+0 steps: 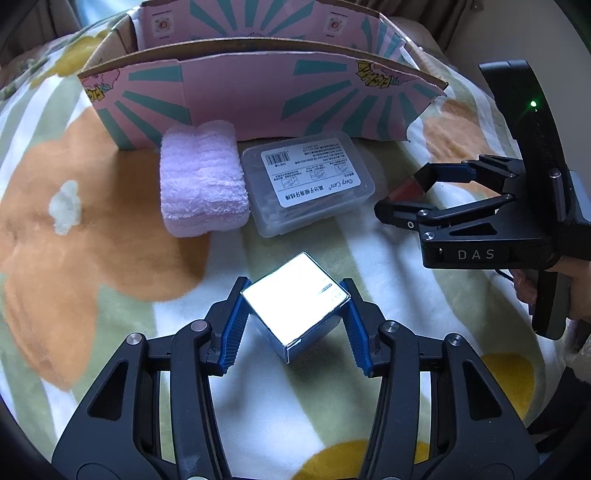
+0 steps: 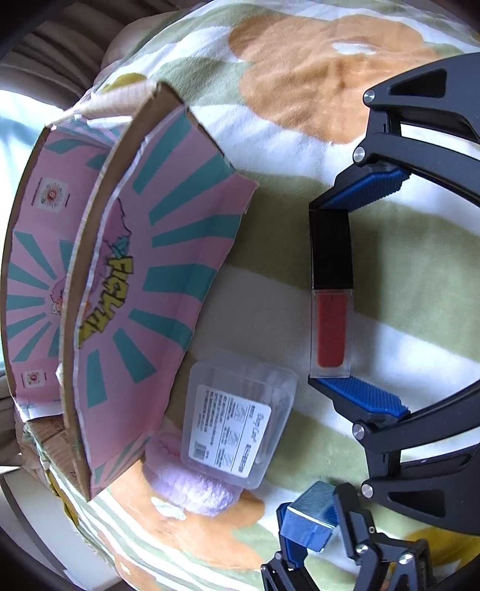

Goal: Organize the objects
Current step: 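Lift the cube and lipstick and carry both over the cardboard box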

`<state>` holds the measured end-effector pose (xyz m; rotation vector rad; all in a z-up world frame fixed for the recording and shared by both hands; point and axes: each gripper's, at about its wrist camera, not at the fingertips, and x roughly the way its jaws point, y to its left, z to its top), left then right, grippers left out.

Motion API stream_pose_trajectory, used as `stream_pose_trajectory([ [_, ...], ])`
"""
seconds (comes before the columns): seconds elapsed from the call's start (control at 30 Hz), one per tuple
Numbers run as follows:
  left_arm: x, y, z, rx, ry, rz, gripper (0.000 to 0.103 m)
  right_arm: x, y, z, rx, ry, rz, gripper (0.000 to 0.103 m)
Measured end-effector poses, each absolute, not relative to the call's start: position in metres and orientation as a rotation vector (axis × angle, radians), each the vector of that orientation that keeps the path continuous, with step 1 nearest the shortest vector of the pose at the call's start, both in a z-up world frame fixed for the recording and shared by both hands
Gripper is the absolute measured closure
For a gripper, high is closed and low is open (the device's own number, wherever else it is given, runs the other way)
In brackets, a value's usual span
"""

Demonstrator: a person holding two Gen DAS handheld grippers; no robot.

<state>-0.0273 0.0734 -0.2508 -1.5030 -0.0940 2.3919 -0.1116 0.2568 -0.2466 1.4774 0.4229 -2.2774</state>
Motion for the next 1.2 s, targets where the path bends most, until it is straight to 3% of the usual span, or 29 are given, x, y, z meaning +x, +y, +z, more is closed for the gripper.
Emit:
stream_pose_trajectory([
  [0.27,-0.034,0.061,-0.197,-1.454,-0.099,2.411,0.058,-0.101,0.259,-0.186,1.540,0.244,-2.360,0.024],
  [0.73,-0.039,0.026,-0.057,-1.387,-0.117,2.478,0.058,-0.054,0.222,-0.057,1.584,-0.032,-2.541,0.024],
  [1.2,-0.013,0.011,-0.018,-1.396,-0.092,2.491,0.058,-0.033,0.214,-0.014,1.554,-0.062,-2.593,0.024],
])
